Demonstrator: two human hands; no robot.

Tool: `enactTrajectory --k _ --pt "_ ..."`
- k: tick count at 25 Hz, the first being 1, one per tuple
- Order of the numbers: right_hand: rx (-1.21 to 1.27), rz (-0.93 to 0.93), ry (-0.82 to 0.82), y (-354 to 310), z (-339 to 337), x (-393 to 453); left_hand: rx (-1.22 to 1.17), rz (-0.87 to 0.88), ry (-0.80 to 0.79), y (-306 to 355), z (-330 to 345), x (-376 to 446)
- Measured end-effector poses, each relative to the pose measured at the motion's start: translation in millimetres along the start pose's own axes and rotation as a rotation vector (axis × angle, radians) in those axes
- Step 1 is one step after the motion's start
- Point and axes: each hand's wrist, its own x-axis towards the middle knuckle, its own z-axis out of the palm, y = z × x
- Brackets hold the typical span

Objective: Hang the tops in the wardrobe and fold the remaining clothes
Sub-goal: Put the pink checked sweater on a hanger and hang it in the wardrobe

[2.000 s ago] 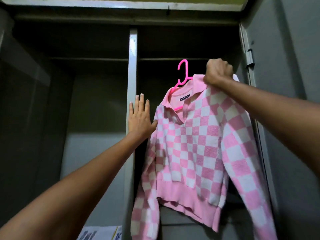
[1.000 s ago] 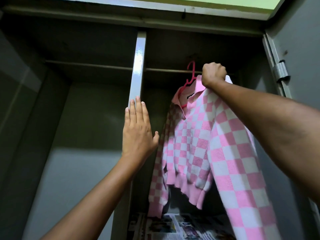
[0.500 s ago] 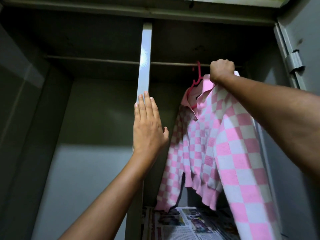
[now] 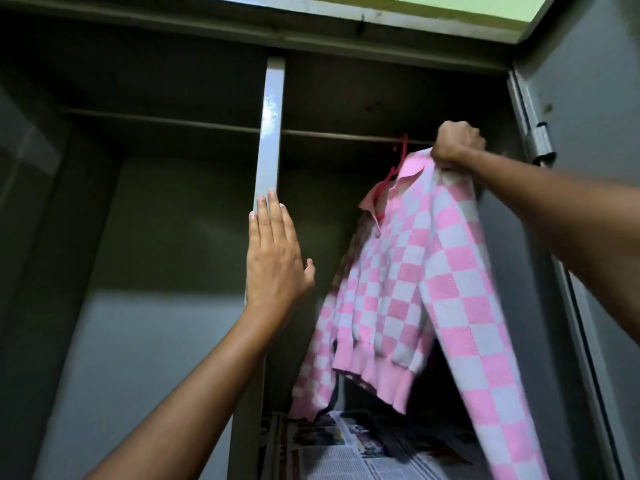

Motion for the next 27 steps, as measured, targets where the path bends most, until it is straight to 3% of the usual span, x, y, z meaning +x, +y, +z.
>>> enactTrajectory --k 18,27 --pt "-0.126 0.069 0.103 81 44 7 -0.012 0.022 0.043 -1 10 1" --pt "0.277 0.309 0.162 74 46 -44 -0.064 0.032 0.010 -2 7 0"
